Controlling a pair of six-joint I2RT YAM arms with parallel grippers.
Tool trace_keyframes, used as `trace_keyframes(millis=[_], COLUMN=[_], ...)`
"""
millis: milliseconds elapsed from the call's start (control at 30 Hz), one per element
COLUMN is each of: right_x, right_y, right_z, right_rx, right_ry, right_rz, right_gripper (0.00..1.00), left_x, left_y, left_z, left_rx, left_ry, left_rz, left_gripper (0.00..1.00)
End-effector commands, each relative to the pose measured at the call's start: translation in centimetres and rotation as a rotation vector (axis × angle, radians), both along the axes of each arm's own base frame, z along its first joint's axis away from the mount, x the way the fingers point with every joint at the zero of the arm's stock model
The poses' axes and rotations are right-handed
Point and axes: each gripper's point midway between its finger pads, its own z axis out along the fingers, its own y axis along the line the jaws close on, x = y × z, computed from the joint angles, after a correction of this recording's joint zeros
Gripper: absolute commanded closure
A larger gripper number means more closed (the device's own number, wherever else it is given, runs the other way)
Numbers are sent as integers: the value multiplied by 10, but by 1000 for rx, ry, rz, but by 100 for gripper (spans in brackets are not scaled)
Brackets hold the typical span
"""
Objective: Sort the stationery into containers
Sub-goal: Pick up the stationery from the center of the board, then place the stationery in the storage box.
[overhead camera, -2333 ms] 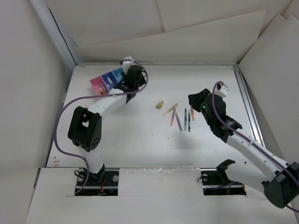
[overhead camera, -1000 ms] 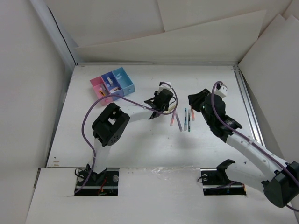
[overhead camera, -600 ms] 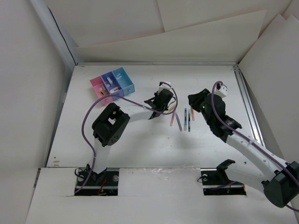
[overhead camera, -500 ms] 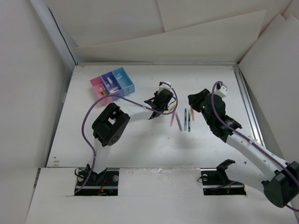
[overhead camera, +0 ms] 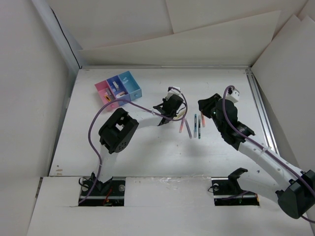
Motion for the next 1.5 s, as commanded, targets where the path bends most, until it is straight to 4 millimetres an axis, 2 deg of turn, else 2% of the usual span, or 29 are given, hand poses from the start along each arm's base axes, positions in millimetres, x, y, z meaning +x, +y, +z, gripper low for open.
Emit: trace_keyframes(millis=[0, 33, 233, 333, 433, 467, 500, 533, 567, 600, 667, 700, 733, 800, 833, 867, 900, 933, 1000, 1033, 1133, 1200, 1233, 1267, 1367, 1400, 1467], right_x=[3, 3, 3, 2, 2, 1, 1, 1, 1, 1, -1, -1, -1, -1, -1, -1, -2, -1, -1, 1, 1, 0, 0, -1, -1, -1, -1], right_y=[-4, -4, -4, -5, -5, -3, -3, -3, -2, -2, -2, -2, -2, -2, 0, 0, 1, 2, 2, 2, 2, 2, 2, 2, 2, 2, 2], right_z=[13, 13, 13, 16, 16, 16, 16, 16, 16, 16, 19, 19, 19, 19, 19, 19, 19, 16, 16, 13, 13, 16, 18, 21, 21, 21, 21], right_rx=[9, 9, 9, 14, 14, 16, 16, 16, 18, 18, 23, 23, 23, 23, 25, 25, 27, 23, 23, 18, 18, 23, 27, 32, 32, 32, 32], right_ry=[-37, -37, -37, -45, -45, -44, -44, -44, -42, -42, -50, -50, -50, -50, -49, -49, -48, -40, -40, -32, -32, -40, -48, -56, -56, -56, -56], right_rz=[-19, -19, -19, -19, -19, -8, -8, -8, 0, 1, 1, 1, 1, 1, 11, 11, 20, 20, 20, 20, 20, 20, 20, 20, 20, 20, 20], right_gripper=[69, 69, 69, 69, 69, 69, 69, 69, 69, 69, 69, 69, 69, 69, 69, 69, 69, 69, 69, 69, 69, 69, 69, 69, 69, 69, 69], left_x=[6, 5, -2, 7, 22, 32, 39, 45, 48, 63, 72, 81, 85, 91, 95, 98, 99, 103, 107, 108, 111, 114, 116, 116, 116, 115, 113], left_y=[0, 1, -7, 2, 32, 52, 60, 76, 91, 117, 147, 178, 194, 222, 245, 256, 265, 280, 288, 288, 287, 287, 289, 289, 291, 291, 290], left_z=[22, 26, 86, 115, 126, 132, 141, 139, 148, 152, 155, 159, 165, 161, 162, 155, 157, 147, 142, 129, 113, 108, 106, 106, 106, 113, 118], left_rx=[-30, -39, -183, -251, -272, -286, -318, -309, -320, -335, -386, -409, -428, -438, -446, -424, -421, -392, -374, -346, -320, -306, -290, -290, -274, -282, -301], left_ry=[-37, -45, -92, -108, -122, -128, -141, -144, -154, -169, -163, -175, -191, -198, -209, -197, -200, -190, -181, -153, -116, -107, -109, -109, -114, -126, -139], left_rz=[31, 31, 10, 55, 147, 195, 229, 282, 322, 388, 475, 542, 580, 651, 701, 734, 751, 784, 808, 807, 813, 810, 814, 814, 817, 816, 805], left_gripper=[95, 95, 95, 95, 95, 95, 95, 95, 95, 95, 95, 94, 94, 93, 92, 92, 92, 92, 92, 92, 92, 88, 84, 75, 62, 55, 53])
